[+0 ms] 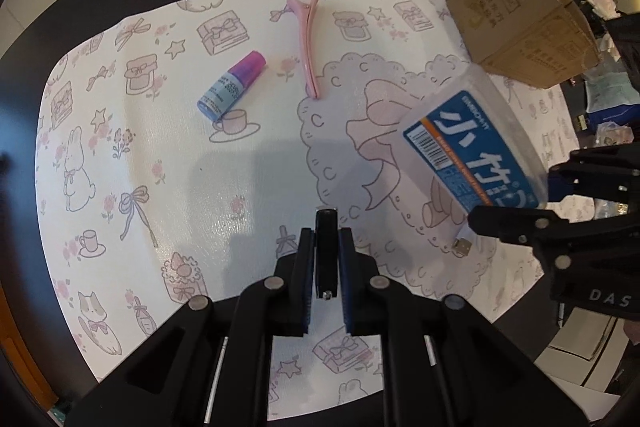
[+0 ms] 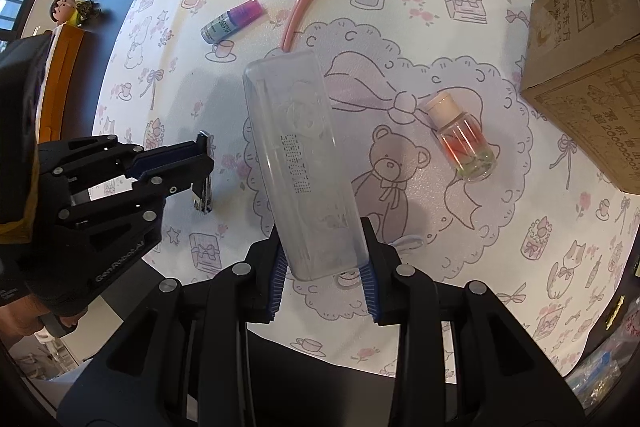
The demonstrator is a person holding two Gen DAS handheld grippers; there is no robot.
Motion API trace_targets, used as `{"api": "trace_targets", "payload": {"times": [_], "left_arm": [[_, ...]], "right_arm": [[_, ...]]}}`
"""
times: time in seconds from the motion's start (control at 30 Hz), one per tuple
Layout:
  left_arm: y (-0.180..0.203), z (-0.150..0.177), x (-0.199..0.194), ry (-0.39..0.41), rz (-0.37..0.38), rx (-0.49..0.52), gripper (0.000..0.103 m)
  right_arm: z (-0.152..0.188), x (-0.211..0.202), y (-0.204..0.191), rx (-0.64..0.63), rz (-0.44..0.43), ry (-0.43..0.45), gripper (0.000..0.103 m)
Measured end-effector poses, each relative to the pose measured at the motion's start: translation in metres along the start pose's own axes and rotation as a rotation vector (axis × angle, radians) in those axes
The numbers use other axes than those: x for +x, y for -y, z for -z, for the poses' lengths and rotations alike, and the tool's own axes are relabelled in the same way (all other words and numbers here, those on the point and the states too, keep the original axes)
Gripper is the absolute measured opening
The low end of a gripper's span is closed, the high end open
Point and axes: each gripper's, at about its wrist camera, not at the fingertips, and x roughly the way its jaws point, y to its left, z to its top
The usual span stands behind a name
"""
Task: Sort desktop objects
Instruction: 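Lower the left tool onto the silver nail clipper and close on it, then carry the clipper with the left tool while the right tool carries the case to the box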
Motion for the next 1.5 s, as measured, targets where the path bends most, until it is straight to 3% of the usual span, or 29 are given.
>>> {"api": "trace_targets", "payload": {"times": [0.27,0.87,0.97,1.3,1.5], "left_arm": [[0.004,-0.014,0.023,0.005,0.01,-0.021,0.011],[0.019,-0.011,-0.027,0.07,0.024,-0.035,0.011],[0.026,-0.015,-0.039,0.091,0.01,-0.035,0.011],[0.053,-0.034,-0.075,0.141,-0.007,-0.033,0.011],[0.071,-0.053,-0.09,0.146,0.02,-0.043,0.011]], "right_arm": [[0.001,-0.004,0.001,0.005,0.004,0.014,0.033],[-0.009,-0.007,0.019,0.039,-0.002,0.082,0.033],[-0.01,-0.014,0.022,0.059,-0.011,0.167,0.033],[-0.02,-0.043,0.019,0.051,0.008,0.226,0.033],[0.0,-0.08,0.036,0.096,0.003,0.272,0.033]]}}
